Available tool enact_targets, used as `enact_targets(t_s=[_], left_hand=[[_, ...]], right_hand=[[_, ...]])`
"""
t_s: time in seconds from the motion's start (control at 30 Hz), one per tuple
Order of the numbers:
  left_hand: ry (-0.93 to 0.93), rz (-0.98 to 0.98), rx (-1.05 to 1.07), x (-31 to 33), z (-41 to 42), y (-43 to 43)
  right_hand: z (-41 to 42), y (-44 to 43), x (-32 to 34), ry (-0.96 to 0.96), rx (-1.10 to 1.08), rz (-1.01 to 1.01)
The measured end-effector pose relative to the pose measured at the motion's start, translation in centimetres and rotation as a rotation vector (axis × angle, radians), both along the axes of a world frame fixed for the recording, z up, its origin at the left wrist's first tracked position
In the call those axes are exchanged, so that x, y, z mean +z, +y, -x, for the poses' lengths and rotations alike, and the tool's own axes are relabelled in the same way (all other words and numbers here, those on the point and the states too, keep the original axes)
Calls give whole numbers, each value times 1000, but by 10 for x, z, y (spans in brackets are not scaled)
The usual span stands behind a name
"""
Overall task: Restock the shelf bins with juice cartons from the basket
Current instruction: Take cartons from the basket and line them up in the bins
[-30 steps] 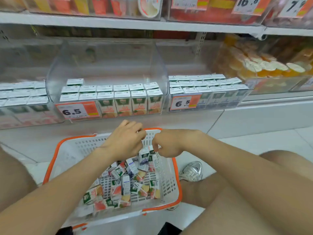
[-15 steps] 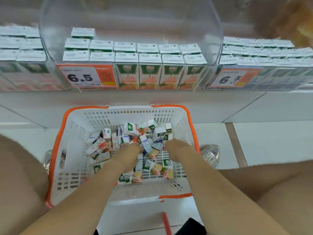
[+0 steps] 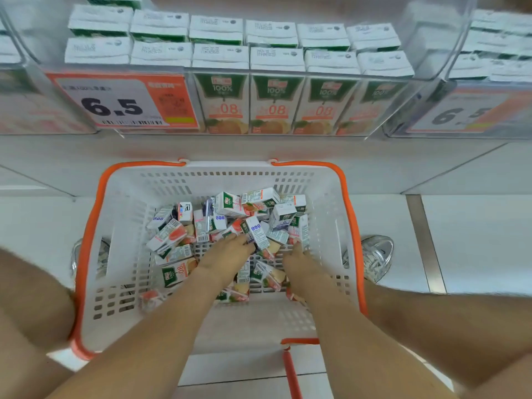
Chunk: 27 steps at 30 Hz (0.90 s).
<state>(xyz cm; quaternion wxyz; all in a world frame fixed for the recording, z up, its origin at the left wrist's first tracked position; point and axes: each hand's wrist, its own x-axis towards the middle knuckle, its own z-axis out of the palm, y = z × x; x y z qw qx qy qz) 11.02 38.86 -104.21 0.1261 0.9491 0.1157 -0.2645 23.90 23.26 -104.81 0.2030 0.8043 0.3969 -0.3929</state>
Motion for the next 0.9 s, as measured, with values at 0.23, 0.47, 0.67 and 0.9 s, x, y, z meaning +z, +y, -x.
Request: enact_targets(t_s=[0.23,0.47,0.67,0.9], left_hand=[[-28,-41,-80,8,3,-4],[-4,1,-20,-2,10,-9],[20,120,193,5,16,-11],[-19,189,303,12,20,-19]], right_hand=[[-22,0,25,132,-122,-97],[-38,11,74,270,-519,-429],[-36,8,88,350,-556,-627],[-37,8,105,288,-435,-484]])
